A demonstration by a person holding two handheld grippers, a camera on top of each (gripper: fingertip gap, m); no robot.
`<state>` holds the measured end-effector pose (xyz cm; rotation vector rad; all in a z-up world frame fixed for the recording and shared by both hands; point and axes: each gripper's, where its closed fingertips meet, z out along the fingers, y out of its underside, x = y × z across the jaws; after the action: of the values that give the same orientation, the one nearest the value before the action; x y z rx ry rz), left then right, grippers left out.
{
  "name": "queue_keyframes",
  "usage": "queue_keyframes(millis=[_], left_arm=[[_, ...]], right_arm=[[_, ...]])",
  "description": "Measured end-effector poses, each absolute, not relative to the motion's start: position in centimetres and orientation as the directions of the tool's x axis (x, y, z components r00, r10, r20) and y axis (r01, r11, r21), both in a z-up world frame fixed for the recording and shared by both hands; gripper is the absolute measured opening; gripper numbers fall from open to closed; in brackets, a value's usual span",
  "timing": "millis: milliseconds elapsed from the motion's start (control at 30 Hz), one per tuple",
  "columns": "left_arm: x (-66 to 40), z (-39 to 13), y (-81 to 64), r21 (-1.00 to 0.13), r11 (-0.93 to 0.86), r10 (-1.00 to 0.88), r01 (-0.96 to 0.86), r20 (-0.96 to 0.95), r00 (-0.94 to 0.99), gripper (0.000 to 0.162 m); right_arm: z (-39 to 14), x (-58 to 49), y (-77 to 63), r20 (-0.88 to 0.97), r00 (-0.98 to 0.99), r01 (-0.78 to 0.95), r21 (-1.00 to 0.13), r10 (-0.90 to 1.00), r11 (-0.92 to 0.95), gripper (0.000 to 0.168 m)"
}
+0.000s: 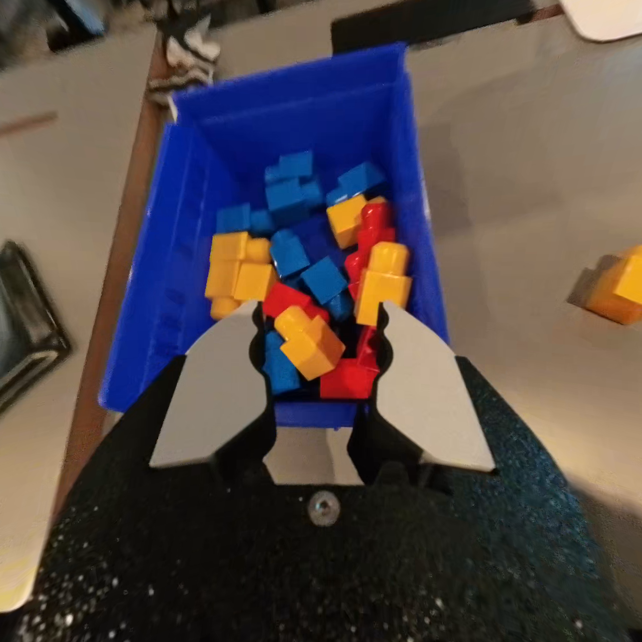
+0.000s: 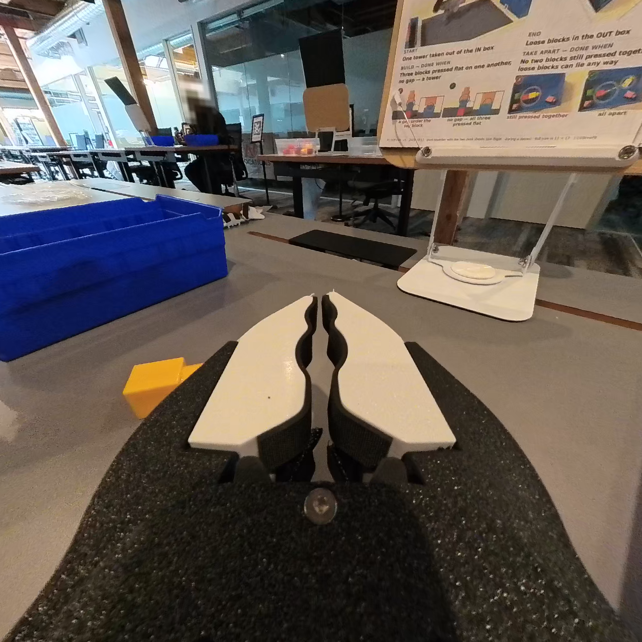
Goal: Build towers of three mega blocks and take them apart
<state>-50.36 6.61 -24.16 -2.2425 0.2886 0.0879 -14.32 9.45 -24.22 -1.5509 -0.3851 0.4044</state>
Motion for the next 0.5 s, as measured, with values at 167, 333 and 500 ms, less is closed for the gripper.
queue_keyframes(millis=[167,333,500], left_arm=[[-53.0,-28.5,7.0,-0.665,-0.739,-0.091,-0.105,-0.056,0.994,0.069],[-53.6,-30.1,7.2,-0.625,-0.776,-0.068,-0.077,-0.039,0.997,0.070],[-53.8,-31.1,7.1,-0.588,-0.805,-0.064,-0.082,-0.052,0.997,0.060]], right_arm=[[-24.5,-14.4,9.5,-0.015,0.876,-0.002,-1.000,0.483,-0.027,0.002],[-24.7,-14.5,9.6,-0.015,0.876,0.001,-1.000,0.483,-0.031,0.002],[-24.8,-14.5,9.6,-0.011,0.876,0.006,-0.999,0.483,-0.034,0.002]])
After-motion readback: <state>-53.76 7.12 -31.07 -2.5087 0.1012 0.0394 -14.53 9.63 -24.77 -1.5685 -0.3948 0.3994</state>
